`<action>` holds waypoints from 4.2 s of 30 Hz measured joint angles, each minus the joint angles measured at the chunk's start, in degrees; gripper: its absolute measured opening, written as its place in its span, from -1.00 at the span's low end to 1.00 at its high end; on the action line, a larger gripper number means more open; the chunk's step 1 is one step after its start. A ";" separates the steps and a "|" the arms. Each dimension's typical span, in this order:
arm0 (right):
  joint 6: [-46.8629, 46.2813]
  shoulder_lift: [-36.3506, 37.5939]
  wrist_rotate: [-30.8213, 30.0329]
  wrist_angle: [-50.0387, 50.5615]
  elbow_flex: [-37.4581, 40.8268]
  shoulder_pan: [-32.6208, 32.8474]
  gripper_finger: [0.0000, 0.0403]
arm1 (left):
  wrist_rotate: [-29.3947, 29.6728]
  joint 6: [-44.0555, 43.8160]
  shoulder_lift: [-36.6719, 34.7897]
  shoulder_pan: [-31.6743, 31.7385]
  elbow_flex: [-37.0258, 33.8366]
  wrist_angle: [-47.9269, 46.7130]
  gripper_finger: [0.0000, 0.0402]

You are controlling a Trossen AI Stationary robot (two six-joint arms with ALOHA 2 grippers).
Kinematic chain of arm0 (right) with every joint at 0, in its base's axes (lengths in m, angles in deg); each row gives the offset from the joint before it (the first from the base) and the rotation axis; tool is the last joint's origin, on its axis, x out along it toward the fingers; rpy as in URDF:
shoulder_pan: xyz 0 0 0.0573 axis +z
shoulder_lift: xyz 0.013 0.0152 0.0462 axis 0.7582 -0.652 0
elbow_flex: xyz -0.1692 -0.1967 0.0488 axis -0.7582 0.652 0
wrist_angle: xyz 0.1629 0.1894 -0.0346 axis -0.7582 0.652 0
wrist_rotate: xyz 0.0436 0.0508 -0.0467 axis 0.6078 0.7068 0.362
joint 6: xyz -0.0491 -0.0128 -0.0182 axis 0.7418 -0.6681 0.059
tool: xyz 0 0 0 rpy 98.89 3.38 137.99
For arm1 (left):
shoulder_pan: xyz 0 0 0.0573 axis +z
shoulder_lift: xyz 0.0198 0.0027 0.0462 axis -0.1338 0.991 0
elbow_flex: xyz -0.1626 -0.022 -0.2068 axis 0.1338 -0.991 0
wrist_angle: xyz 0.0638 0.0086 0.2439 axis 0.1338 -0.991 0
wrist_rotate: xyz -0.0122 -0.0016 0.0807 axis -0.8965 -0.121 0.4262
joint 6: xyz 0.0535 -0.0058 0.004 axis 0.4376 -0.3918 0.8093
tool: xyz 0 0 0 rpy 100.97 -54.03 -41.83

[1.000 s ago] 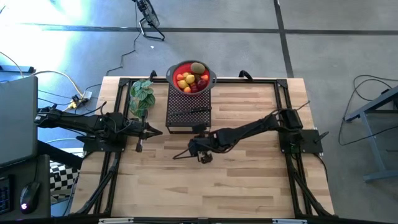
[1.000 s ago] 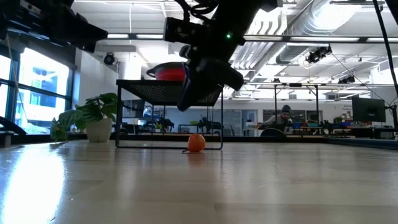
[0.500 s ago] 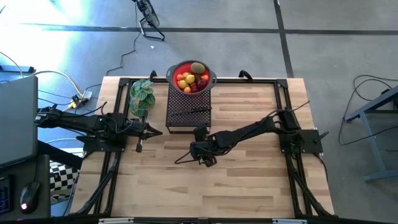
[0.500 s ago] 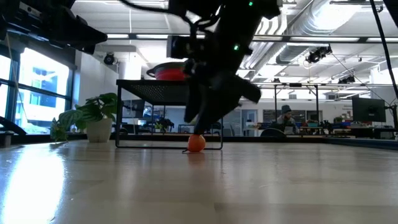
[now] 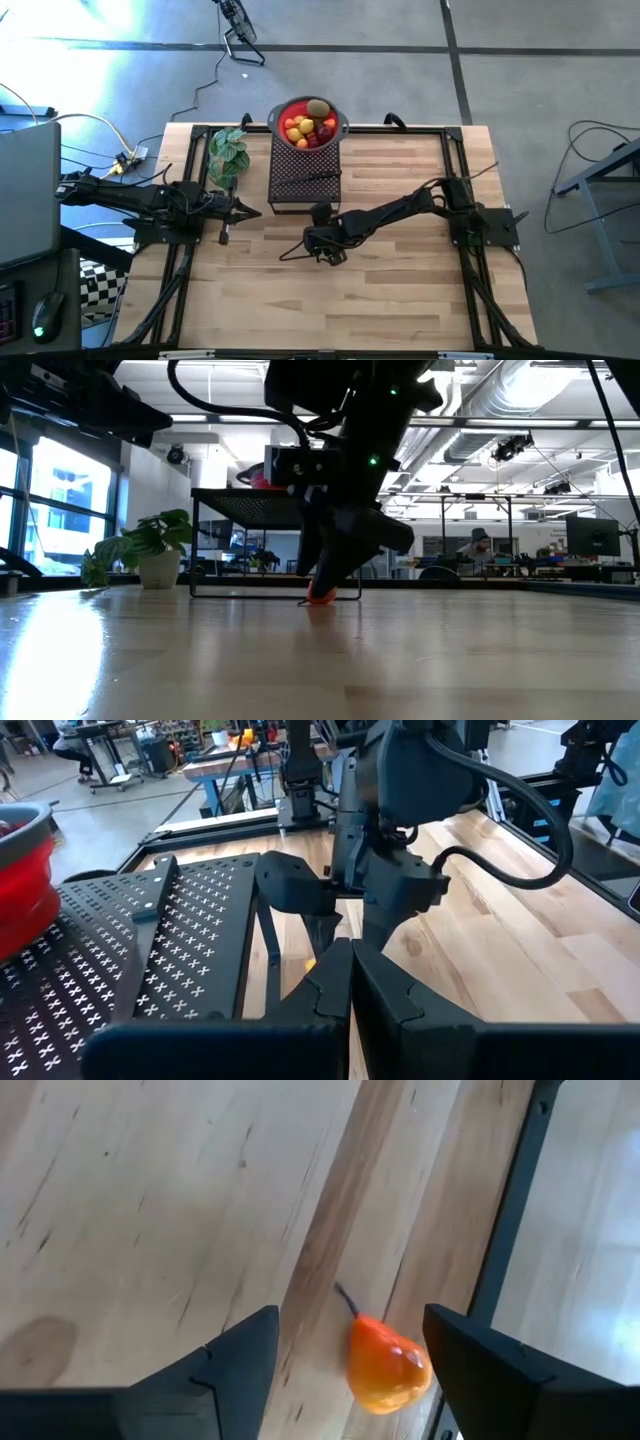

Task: Pick & Place Fruit
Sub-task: Put the pear into the red strainer bowl

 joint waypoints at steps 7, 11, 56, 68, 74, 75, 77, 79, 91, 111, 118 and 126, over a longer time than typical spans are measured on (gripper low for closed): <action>-3.01 0.42 -4.81 -0.26 0.02 2.59 0.20 | 0.03 0.04 -0.02 0.00 0.00 -0.53 -0.98; -3.96 0.72 -6.76 0.75 0.00 4.09 0.20 | 0.11 0.57 0.00 0.00 0.00 -1.24 -0.98; 8.36 0.72 -9.66 -1.79 0.00 0.67 -0.98 | 0.09 0.00 -0.02 0.00 -0.02 -4.33 -0.98; 7.27 0.37 -5.00 -0.67 -0.09 -0.02 -0.99 | 0.09 -0.02 0.00 0.00 -0.02 -5.63 -0.98; 7.04 0.26 -4.93 0.51 -0.09 0.47 -0.99 | 0.09 -0.11 0.00 0.00 -0.02 -5.62 -0.98; 7.04 0.26 -4.72 0.82 -0.09 0.52 -0.99 | 0.09 -0.11 0.00 0.00 -0.02 -5.62 -0.98; 7.01 0.26 -4.36 1.63 -0.09 0.81 -0.99 | 0.09 -0.11 0.00 0.00 -0.02 -5.62 -0.98; 6.52 0.08 -2.89 2.61 0.04 0.85 -0.99 | 0.09 -0.11 0.00 0.00 -0.02 -5.62 -0.98; 0.85 1.75 -9.18 1.47 0.07 3.42 -0.99 | 0.06 -0.11 -0.02 0.00 -0.02 -5.58 -0.98; -35.77 8.33 -19.65 -0.20 0.00 11.98 -0.99 | 0.06 -0.15 0.00 0.00 -0.02 -5.60 -0.98; -57.14 8.33 -21.05 -0.04 0.00 15.09 -0.99 | 0.07 -1.46 -0.02 0.00 -0.02 -5.60 -0.98; -85.23 7.74 -21.99 -1.59 -0.01 17.43 -0.99 | 0.07 -1.49 0.00 0.00 -0.02 -5.62 -0.98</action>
